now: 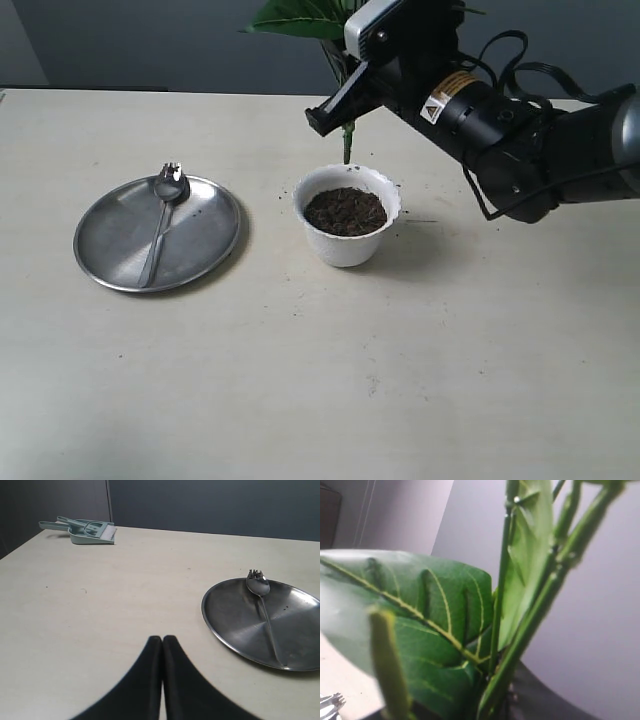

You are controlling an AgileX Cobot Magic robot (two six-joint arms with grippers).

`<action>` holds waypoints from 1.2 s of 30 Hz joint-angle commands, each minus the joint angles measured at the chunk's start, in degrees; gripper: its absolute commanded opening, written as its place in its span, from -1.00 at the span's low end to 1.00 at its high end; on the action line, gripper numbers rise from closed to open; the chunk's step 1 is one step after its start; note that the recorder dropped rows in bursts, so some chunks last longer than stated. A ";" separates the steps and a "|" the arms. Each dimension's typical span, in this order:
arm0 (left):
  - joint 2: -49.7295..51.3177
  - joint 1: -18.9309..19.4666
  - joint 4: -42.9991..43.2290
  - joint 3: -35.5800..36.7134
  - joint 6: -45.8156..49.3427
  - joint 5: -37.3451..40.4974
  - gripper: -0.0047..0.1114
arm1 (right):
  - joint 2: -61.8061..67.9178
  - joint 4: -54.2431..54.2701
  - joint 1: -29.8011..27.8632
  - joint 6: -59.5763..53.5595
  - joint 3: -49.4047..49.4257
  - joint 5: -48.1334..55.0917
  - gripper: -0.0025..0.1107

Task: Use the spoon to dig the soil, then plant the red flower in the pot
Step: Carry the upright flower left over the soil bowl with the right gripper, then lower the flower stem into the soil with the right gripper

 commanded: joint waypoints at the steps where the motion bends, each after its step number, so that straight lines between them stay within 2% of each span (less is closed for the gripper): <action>1: -0.32 -0.10 0.00 0.22 -0.10 -0.70 -0.91 | -0.04 0.80 -0.01 2.94 2.07 -2.64 -0.97; 8: -0.32 -0.10 0.00 0.22 -0.10 -0.70 -0.91 | -0.04 0.81 -0.01 3.92 5.12 -3.82 -0.97; 26: -0.32 -0.10 0.00 0.22 -0.10 -0.70 -0.91 | 3.25 1.93 -0.01 3.92 5.10 -7.41 -0.97; 29: -0.32 -0.10 0.00 0.22 -0.10 -0.70 -0.91 | 3.47 3.02 -0.01 -0.31 5.10 -8.11 -0.97; 36: -0.32 -0.10 0.00 0.22 -0.10 -0.70 -0.91 | 5.41 -1.12 -3.95 2.67 4.77 -13.18 -0.97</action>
